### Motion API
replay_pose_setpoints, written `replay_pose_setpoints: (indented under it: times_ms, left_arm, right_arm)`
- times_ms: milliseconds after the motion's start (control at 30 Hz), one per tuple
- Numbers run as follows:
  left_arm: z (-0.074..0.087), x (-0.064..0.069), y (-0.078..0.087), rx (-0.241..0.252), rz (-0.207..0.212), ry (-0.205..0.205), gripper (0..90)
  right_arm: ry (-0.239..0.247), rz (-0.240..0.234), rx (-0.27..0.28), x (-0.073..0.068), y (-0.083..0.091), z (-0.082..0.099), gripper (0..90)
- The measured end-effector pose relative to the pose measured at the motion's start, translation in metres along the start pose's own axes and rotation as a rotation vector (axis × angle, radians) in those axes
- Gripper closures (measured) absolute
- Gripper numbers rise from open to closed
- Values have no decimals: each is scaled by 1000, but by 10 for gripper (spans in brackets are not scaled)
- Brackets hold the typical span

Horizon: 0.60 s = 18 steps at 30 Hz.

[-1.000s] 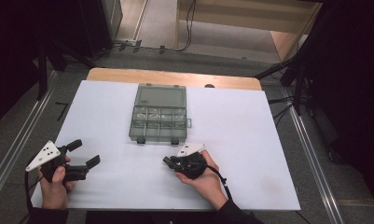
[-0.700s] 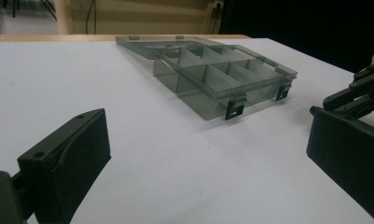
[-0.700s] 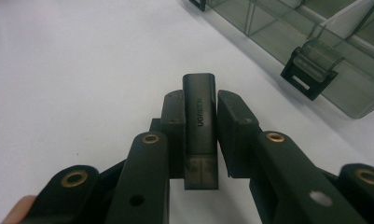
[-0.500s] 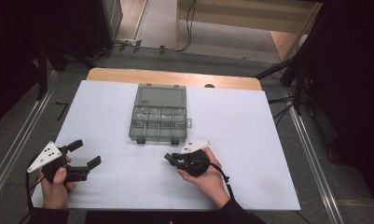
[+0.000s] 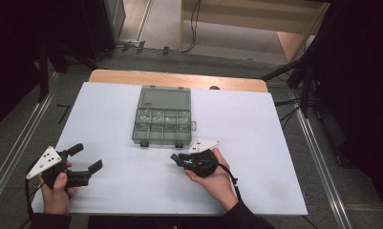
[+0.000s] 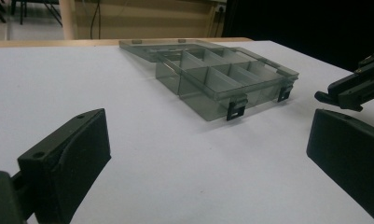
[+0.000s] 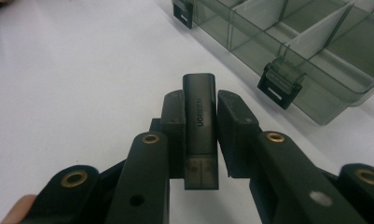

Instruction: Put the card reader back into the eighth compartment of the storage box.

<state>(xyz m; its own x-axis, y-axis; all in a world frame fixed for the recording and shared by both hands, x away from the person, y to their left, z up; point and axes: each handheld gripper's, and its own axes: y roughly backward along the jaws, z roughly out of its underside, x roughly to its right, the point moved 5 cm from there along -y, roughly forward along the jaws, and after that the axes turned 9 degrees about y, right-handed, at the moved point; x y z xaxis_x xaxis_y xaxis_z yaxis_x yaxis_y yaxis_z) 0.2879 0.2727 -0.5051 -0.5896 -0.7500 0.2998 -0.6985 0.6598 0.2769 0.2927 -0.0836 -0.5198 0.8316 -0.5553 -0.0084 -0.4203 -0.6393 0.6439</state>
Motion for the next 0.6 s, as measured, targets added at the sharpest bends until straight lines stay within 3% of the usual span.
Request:
replay_pose_setpoints:
  times_ms: [600]
  left_arm:
    - [1,0,-2,-15,-9,-10,0]
  right_arm:
    - [-5,11,16,13,8,-16,718]
